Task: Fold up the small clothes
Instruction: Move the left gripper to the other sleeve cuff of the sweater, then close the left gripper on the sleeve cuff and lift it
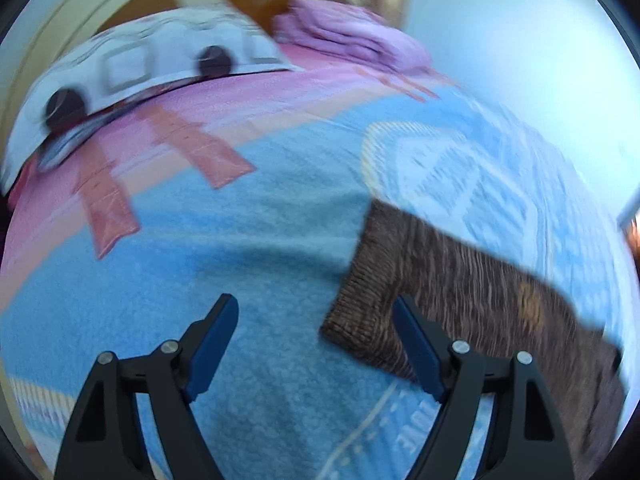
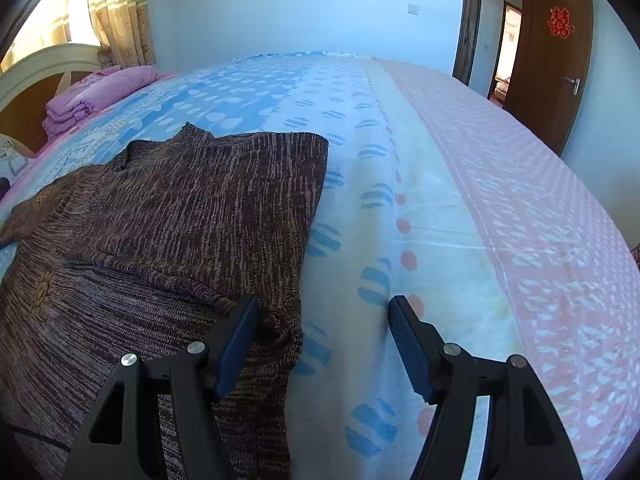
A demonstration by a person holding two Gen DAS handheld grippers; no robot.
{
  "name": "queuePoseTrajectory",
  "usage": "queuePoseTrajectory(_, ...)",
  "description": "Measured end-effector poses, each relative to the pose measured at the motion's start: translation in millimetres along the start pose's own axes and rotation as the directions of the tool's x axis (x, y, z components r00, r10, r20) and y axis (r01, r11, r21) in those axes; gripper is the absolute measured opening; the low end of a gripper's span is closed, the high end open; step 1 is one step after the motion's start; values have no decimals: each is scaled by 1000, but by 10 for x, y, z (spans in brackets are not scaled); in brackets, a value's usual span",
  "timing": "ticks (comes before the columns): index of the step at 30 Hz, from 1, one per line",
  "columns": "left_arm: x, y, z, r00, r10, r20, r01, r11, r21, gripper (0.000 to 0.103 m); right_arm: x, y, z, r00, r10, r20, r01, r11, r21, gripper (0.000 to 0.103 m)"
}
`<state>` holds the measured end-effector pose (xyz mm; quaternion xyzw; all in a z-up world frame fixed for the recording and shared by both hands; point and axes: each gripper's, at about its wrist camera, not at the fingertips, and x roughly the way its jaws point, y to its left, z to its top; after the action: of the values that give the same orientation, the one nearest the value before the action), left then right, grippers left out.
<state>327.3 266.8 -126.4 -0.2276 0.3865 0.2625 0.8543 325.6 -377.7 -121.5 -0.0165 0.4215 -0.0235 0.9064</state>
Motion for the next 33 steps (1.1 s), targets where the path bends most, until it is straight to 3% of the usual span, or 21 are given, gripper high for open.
queuePoseTrajectory(4,148,-32,-6,998,2,-61,-3,1000,-19,81,12,26,-15,1000,2,0,-2,1000,1,70)
queuePoseTrajectory(8,364,-162,-79,991,-8,-131,7,1000,-4,71,-4,89,-20,1000,-15,10,15,1000,-27,70)
queuePoseTrajectory(11,428,-273,-90,993,88,-84,-86,996,31,71,-21,135,-32,999,-31,17,32,998,-51,70)
queuePoseTrajectory(13,442,-249,-72,994,72,-80,-74,997,-22,74,-30,163,-36,999,-40,22,42,997,-66,70)
queuePoseTrajectory(15,469,-254,-56,995,58,-76,-59,998,-14,75,-33,198,-48,998,-50,27,52,995,-82,70)
queuePoseTrajectory(16,483,-278,-52,994,68,-81,-68,998,5,73,-34,215,-50,998,-56,28,58,994,-91,70)
queuePoseTrajectory(17,477,-292,-43,995,56,-83,-55,998,8,62,-33,228,-51,998,-59,29,62,993,-97,70)
queuePoseTrajectory(18,460,-291,-41,996,30,-82,-30,1000,-1,40,-31,237,-51,998,-63,30,66,993,-102,70)
queuePoseTrajectory(20,452,-307,-29,994,-30,-103,30,1000,3,14,-35,233,-53,998,-64,31,66,993,-101,70)
queuePoseTrajectory(25,375,-354,17,993,-62,-104,63,998,10,10,-40,236,-56,997,-66,33,69,993,-99,70)
queuePoseTrajectory(33,-119,-598,200,986,-163,-44,165,985,49,9,-112,208,-57,997,-53,64,59,994,-88,70)
